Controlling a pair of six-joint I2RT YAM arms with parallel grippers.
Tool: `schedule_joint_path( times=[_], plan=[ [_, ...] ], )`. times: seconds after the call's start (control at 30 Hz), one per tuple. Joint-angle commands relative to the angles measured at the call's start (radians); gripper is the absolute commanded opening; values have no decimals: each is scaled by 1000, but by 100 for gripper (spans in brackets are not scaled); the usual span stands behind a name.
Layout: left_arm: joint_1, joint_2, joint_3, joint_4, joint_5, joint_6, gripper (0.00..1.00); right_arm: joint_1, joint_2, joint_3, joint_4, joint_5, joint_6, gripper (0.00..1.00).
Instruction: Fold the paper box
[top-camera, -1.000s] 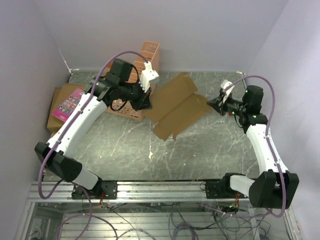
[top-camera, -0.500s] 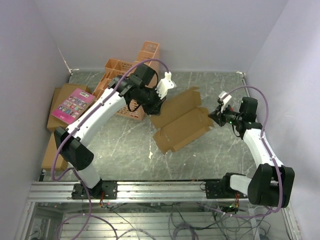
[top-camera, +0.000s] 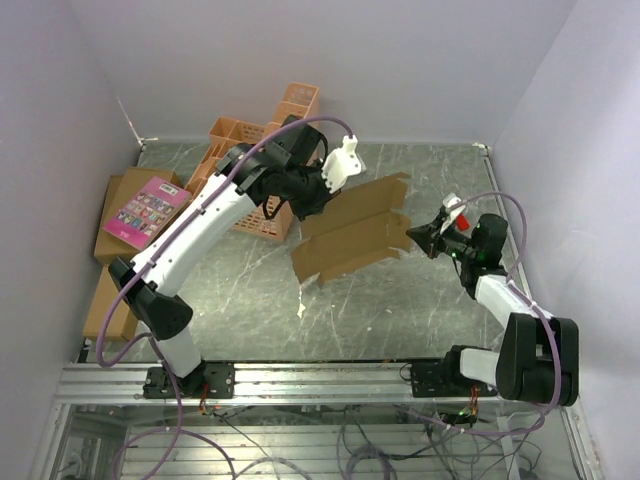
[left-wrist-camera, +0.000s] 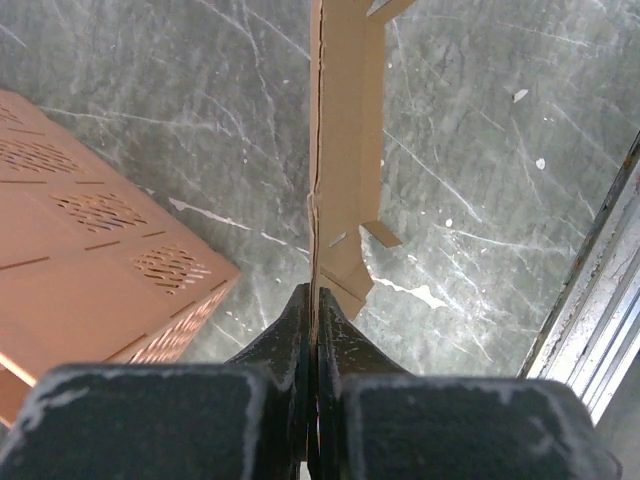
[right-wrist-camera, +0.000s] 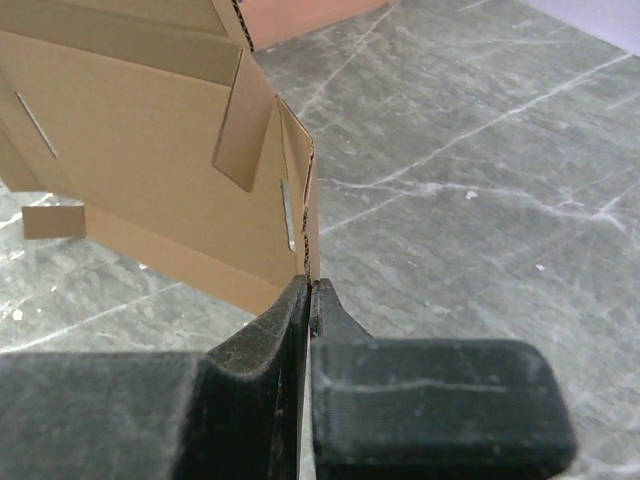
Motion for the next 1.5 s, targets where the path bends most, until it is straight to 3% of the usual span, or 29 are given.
schedule_joint_path(
  times=[0.0, 0.27, 0.53, 0.77, 0.83, 0.97, 1.17, 1.3, 1.47],
  plan=[
    [-45, 14, 20, -20, -59, 23, 7, 40, 53, -69, 322, 20, 138, 0],
    [-119, -5, -158, 70, -37, -20, 7, 49, 52, -109, 256, 7, 69, 0],
    [-121, -28, -194, 96, 39, -58, 7, 38, 12, -89, 86, -19, -115, 0],
    [-121, -55, -223, 124, 71, -44, 7, -10, -7, -111, 114, -44, -106, 0],
    [-120, -56, -210, 119, 43, -28, 7, -13, -19, -127, 168, -42, -96, 0],
    [-115, -61, -152, 126, -70, 26, 7, 38, -19, -205, 475, -8, -22, 0],
    [-106, -95, -113, 158, -204, 116, 7, 137, 134, -166, 752, 160, 67, 0],
    [-102, -119, -127, 173, -207, 148, 7, 167, 279, -126, 924, 231, 183, 0],
    [-111, -122, -217, 187, -187, 137, 7, 179, 398, -160, 1082, 182, 201, 0]
  ],
)
